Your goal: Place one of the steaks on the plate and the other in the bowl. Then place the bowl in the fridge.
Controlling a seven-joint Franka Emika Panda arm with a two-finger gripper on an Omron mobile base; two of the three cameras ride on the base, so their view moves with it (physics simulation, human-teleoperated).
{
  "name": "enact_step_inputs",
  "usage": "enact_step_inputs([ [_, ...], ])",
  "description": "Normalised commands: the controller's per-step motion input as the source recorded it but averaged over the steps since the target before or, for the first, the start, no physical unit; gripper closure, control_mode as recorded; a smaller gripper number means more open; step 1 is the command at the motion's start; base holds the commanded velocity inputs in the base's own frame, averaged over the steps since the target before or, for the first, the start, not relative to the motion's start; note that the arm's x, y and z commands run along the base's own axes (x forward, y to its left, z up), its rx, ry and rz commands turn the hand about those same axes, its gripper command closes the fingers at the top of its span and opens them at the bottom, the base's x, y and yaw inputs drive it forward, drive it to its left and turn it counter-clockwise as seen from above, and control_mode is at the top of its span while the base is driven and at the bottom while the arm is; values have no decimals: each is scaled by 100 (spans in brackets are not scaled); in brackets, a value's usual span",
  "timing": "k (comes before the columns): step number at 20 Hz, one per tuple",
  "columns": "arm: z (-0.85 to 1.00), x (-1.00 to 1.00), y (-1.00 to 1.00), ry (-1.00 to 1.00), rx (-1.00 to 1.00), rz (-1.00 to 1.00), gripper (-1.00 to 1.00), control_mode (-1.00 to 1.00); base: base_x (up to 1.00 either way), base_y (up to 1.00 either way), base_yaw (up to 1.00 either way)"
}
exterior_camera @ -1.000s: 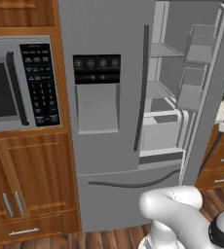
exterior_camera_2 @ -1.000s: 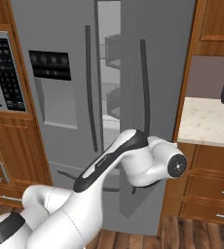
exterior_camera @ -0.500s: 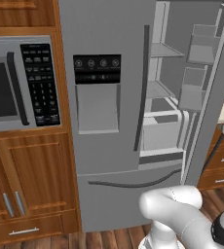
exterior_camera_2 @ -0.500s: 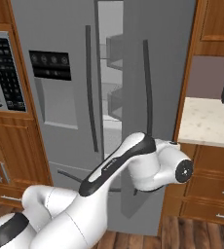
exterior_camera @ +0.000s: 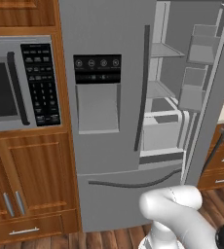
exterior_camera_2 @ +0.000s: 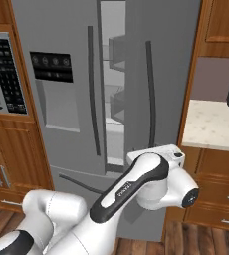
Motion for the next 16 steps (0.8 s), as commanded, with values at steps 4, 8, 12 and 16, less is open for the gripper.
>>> enact_step_inputs([
  [4, 34, -22, -39, 0, -7, -2, -100, -100, 0, 0, 0],
  [8, 39, 0, -44, 12, -12, -11, -100, -100, 0, 0, 0],
  [12, 32, -58, -42, 15, -5, -10, -100, -100, 0, 0, 0],
  [16, 3, -100, 2, 1, -8, -22, -100, -100, 0, 0, 0],
])
